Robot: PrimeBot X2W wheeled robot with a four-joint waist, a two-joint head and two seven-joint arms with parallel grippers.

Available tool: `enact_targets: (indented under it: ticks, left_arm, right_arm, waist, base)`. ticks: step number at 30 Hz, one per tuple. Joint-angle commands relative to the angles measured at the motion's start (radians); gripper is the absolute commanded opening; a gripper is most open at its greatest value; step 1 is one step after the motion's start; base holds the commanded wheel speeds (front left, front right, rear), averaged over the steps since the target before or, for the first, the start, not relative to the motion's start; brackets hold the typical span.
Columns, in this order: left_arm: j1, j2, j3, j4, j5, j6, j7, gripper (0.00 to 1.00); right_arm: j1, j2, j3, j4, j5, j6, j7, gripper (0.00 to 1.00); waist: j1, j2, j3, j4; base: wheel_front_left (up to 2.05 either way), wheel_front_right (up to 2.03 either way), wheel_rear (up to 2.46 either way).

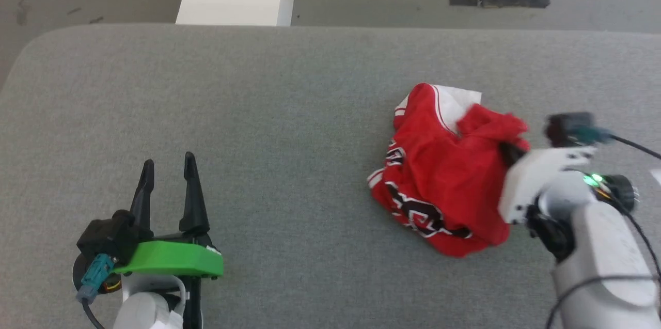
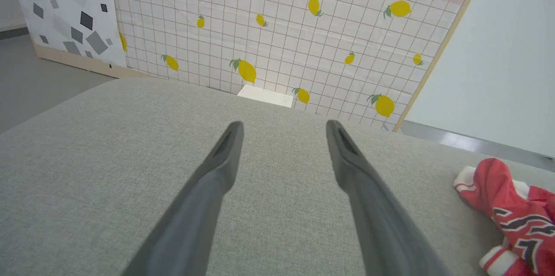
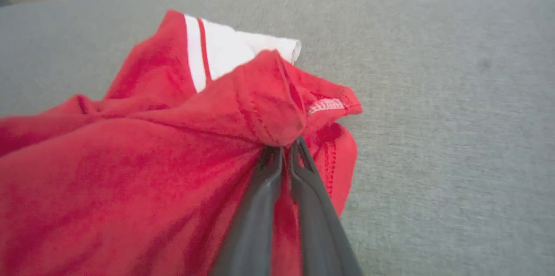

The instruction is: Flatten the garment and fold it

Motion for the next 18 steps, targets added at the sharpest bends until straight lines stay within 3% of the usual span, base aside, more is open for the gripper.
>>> enact_targets:
  ticks: [1, 7, 13, 15, 16, 18]
  left_arm:
    - [0.004, -0.004, 0.002, 0.003, 0.003, -0.005, -0.004, 1.00]
    - [0.027, -0.004, 0.000, 0.011, 0.006, -0.013, -0.004, 1.00]
    - [0.037, -0.004, -0.013, 0.018, 0.003, -0.017, -0.005, 1.00]
    - [0.040, -0.004, -0.018, 0.021, 0.003, -0.018, -0.005, 1.00]
    - [0.041, -0.004, -0.019, 0.021, 0.003, -0.018, -0.005, 1.00]
    - [0.043, -0.004, -0.021, 0.022, 0.003, -0.019, -0.005, 1.00]
  right_arm:
    - [0.039, -0.002, -0.033, -0.029, 0.016, -0.002, -0.042, 0.00]
    - [0.198, -0.002, -0.224, -0.150, 0.042, -0.002, -0.111, 0.00]
    - [0.355, -0.002, -0.388, -0.152, 0.028, -0.002, 0.011, 0.00]
    - [0.387, -0.002, -0.402, -0.141, 0.027, -0.002, 0.065, 0.47]
    - [0.392, -0.002, -0.408, -0.148, 0.029, -0.002, 0.065, 1.00]
    - [0.396, -0.002, -0.409, -0.168, 0.040, -0.002, 0.039, 1.00]
  waist:
    - [-0.0001, 0.0000, -0.047, -0.042]
    - [-0.0001, 0.0000, -0.104, -0.095]
    - [-0.0001, 0.0000, -0.125, -0.120]
    - [-0.0001, 0.0000, -0.127, -0.122]
    - [-0.0001, 0.0000, -0.127, -0.123]
    - [-0.0001, 0.0000, -0.127, -0.123]
  base:
    - [0.00, 0.00, 0.00]
    - [0.00, 0.00, 0.00]
    - [0.00, 0.00, 0.00]
    - [0.00, 0.00, 0.00]
    - [0.00, 0.00, 0.00]
    - [0.00, 0.00, 0.00]
